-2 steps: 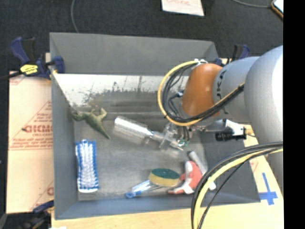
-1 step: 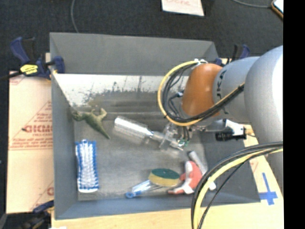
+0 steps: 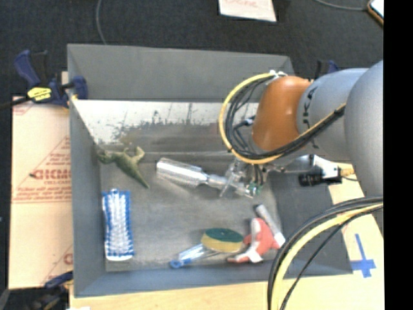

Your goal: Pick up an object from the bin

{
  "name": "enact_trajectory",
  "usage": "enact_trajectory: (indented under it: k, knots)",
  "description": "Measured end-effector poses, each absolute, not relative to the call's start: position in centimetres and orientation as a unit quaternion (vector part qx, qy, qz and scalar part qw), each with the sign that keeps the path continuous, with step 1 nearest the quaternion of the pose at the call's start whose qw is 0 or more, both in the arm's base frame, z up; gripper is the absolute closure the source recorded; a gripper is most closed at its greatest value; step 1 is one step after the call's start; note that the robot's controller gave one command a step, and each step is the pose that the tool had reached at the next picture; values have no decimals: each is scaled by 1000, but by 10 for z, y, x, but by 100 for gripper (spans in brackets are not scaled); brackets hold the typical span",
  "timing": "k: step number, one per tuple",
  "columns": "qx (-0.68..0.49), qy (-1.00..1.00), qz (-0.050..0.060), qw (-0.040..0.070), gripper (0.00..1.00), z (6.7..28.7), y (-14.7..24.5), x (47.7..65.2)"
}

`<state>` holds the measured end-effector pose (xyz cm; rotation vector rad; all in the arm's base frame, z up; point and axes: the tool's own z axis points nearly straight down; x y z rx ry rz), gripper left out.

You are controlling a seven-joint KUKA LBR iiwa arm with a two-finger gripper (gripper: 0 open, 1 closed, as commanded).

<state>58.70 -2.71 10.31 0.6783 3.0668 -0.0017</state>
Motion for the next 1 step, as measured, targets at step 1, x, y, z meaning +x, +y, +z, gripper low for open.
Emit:
enact_trajectory:
  k: [1]
  knots:
    - [216, 976, 0, 6, 100, 133, -27, 590]
